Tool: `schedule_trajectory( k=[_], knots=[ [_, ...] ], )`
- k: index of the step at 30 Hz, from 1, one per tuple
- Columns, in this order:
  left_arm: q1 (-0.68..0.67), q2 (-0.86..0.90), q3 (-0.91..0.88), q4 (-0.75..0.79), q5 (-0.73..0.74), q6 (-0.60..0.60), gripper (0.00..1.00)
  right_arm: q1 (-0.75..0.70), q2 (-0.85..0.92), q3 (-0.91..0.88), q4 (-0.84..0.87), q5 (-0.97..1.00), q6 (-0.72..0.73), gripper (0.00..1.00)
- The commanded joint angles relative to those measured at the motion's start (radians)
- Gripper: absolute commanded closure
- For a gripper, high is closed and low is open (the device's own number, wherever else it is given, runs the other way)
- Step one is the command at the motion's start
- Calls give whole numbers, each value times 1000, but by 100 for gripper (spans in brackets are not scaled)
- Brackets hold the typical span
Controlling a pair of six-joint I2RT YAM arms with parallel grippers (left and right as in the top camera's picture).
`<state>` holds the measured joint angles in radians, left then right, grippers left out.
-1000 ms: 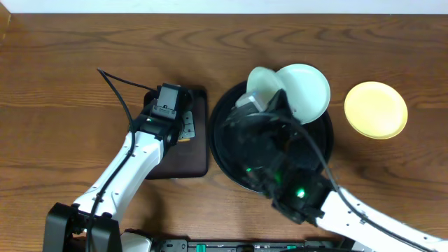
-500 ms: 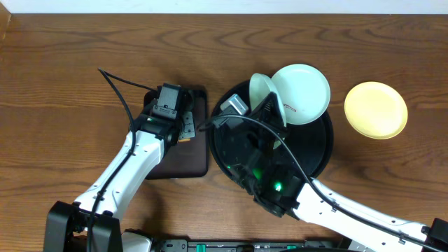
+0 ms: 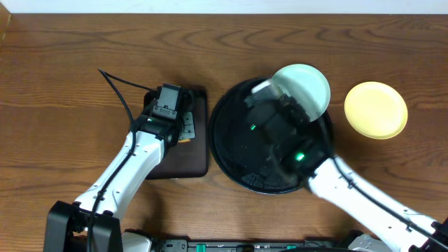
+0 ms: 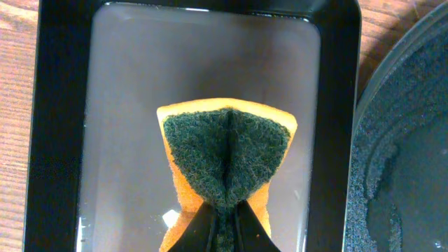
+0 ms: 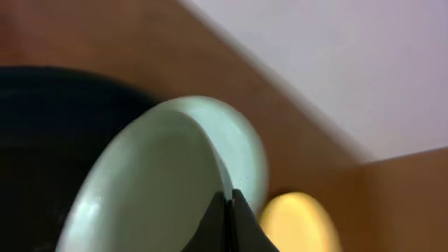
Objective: Clean dirty plates on tray and stack at the side
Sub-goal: 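Lift the green plate with right gripper and swing it right, then lower the green plate onto the yellow plate with right gripper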
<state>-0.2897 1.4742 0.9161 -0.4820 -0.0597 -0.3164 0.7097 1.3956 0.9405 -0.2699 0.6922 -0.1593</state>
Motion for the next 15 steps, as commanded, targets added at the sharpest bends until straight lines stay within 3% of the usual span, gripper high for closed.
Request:
schedule_trajectory(
  k=[1,3,5,11,15],
  knots=[
    [3,10,-11,2,-24,10,92,-140,-63,22,-9,-489,233,99],
    [3,10,-12,2,-24,10,92,-267,-116,24,6,-808,257,99],
    [3,10,-13,2,-24,10,92,-380,-167,24,9,-966,315,99],
    [3,10,-13,3,-24,9,92,-630,-275,24,-139,-1019,360,99],
    [3,10,-15,2,-24,9,92,-790,-282,24,-363,-1023,327,74]
  ],
)
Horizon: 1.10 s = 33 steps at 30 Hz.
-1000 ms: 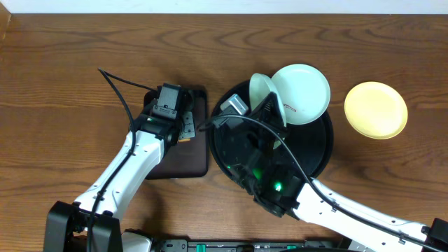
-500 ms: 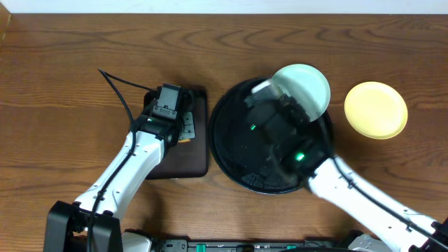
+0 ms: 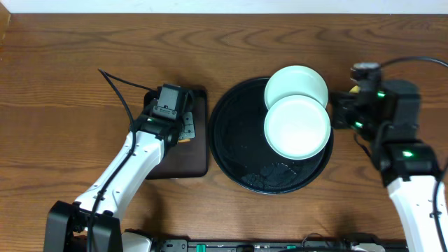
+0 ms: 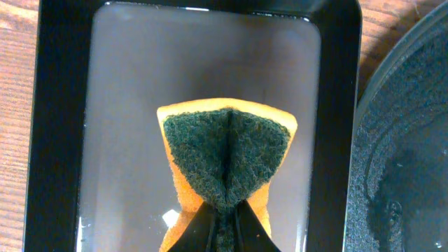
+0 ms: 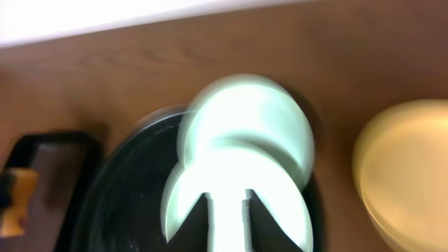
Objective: Clean dirty plates on tray and stack at the side
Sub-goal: 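Lower the green plate onto the yellow plate with right gripper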
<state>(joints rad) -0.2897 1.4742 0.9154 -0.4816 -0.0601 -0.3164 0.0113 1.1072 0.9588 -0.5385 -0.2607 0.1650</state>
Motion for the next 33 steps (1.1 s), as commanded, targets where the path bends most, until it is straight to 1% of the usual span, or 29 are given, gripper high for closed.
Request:
schedule_trajectory(
  k=[1,4,7,10,13,17,24,26,28,31,33],
  knots=[
    [3,10,-14,2,-24,9,92,-107,13,5,-134,-70,-16,70],
    [3,12,-15,2,-23,9,92,-117,58,5,-224,-62,-118,65],
    [3,17,-15,9,-23,9,92,-105,124,5,-228,-28,-130,66],
    [3,21,-16,13,-23,8,92,-91,213,5,-202,21,-131,66],
    [3,21,-17,11,-23,9,92,-78,306,5,-171,21,-148,67],
    [3,21,-22,13,-23,9,92,-57,415,5,-77,29,-186,69],
    [3,21,-23,13,-23,9,92,-33,501,5,6,42,-215,72],
    [3,21,-23,13,-23,9,92,-25,517,5,12,85,-215,75],
    [3,21,-23,13,-23,9,92,-19,521,5,11,119,-215,82],
    [3,21,-23,13,-23,9,92,-12,520,5,16,122,-215,89],
    [3,21,-23,13,-23,9,92,-10,520,7,21,122,-215,91]
  ],
)
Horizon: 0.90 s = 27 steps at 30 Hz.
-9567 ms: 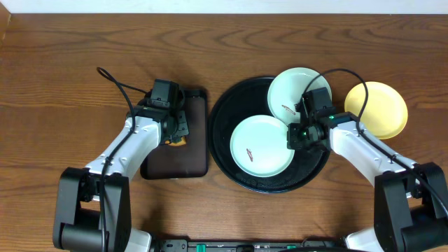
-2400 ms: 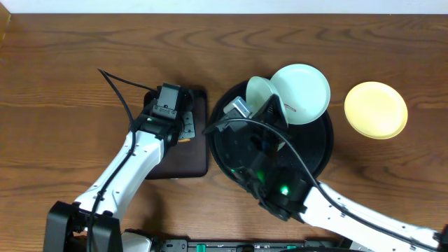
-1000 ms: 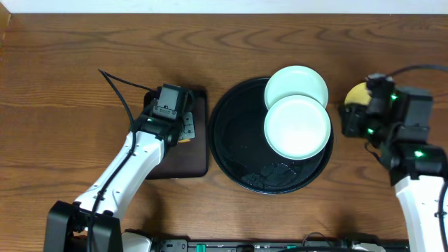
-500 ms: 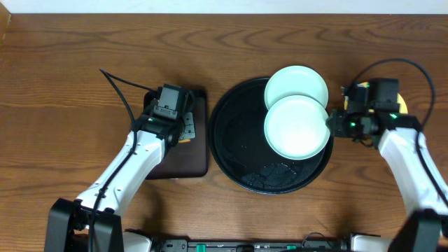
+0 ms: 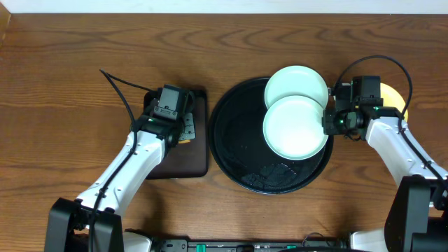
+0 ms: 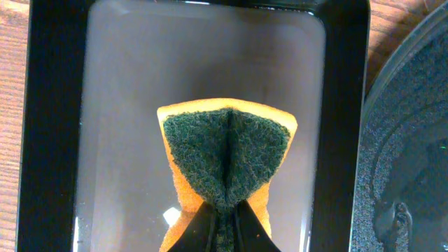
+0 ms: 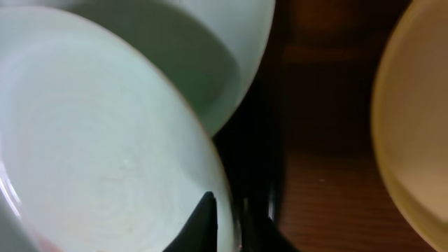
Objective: Clean dirty plates on tray and stack at the side
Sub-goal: 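Lower the green plate onto the yellow plate with right gripper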
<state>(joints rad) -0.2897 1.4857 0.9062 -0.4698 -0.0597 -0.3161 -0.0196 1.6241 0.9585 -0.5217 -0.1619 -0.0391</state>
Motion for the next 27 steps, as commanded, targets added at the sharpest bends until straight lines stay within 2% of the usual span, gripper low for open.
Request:
schedule_trajectory(
  k=[1,3,9,11,12,13,14,18,27],
  knots=[
    [3,10,-13,1,-24,9,92,21,1,10,2,23,-10,93],
    [3,10,-13,1,-24,9,92,21,-10,11,2,23,-10,99],
    [3,10,-13,1,-24,9,92,21,-92,11,3,24,-10,99],
    [3,10,-13,1,-24,9,92,21,-113,11,-2,24,-11,81],
    [3,10,-13,0,-24,9,92,21,-119,11,-3,24,-11,83],
    [3,10,-13,0,-24,9,92,21,-119,11,-5,24,-11,89],
    [3,10,-13,0,-24,9,92,21,-117,9,-6,24,-11,89],
    [3,10,-13,0,-24,9,92,21,-100,6,-21,24,-11,70],
    [3,10,-13,0,-23,9,92,21,-34,-13,10,52,-11,71]
  ],
)
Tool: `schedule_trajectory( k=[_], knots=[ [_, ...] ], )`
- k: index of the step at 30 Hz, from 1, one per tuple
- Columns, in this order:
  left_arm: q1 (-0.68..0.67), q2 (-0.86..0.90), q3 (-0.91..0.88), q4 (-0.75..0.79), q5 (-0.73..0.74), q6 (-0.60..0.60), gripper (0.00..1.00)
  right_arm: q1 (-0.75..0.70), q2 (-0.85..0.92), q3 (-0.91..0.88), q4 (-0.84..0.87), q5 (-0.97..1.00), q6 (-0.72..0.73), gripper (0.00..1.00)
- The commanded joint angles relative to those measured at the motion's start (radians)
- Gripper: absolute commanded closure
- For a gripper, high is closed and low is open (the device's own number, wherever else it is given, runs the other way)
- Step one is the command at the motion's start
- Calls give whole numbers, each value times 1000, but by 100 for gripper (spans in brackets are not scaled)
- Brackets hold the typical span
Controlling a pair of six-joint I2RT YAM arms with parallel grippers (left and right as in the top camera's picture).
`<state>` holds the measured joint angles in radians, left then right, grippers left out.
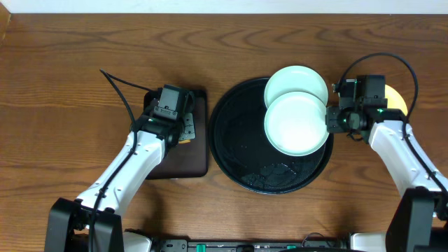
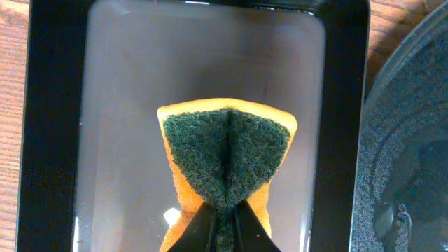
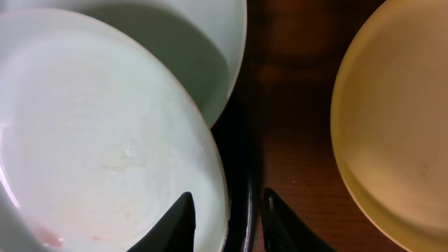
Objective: Clean dirty plates on tray and stack at the side
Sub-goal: 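Lower the green plate onto the yellow plate with right gripper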
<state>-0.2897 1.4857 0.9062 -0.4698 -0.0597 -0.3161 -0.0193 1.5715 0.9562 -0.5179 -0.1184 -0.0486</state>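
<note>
Two pale green plates lie on the round black tray (image 1: 238, 140), the front plate (image 1: 295, 124) overlapping the back plate (image 1: 297, 77). A faint reddish smear shows near the front plate's (image 3: 105, 140) edge. My right gripper (image 3: 229, 217) is open and low at that plate's right rim, one finger over the plate, the other beyond the tray's rim. My left gripper (image 2: 224, 220) is shut on the orange and green sponge (image 2: 227, 154), held over the small black tray (image 2: 52, 140).
A yellow plate (image 3: 392, 126) sits on the wooden table right of the round tray, partly under my right arm in the overhead view. The small black tray holds shallow water and stands just left of the round tray.
My right gripper's jaws stand wider apart and it has shifted slightly to the right at the front plate's rim. The left gripper and sponge have not moved.
My right gripper was shut on a pale plate's rim, tilted over the round tray. Then that plate lay flat on the tray, overlapping the other, with the gripper open and drawn back right. Later the gripper was low at the plate's right rim, where it is now, opened wider.
</note>
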Motion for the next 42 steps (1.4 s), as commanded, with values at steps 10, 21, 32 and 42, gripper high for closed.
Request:
schedule_trajectory(
  k=[10,21,32,42],
  knots=[
    [3,10,-13,0,-23,9,92,21,53,-12,10,-7,-1,72],
    [3,10,-13,0,-23,9,92,21,68,-13,11,-20,-2,72],
    [3,10,-13,0,-24,9,92,21,71,-51,86,-6,-1,77],
    [3,10,-13,0,-24,9,92,21,69,-66,104,-21,-2,95]
  ],
)
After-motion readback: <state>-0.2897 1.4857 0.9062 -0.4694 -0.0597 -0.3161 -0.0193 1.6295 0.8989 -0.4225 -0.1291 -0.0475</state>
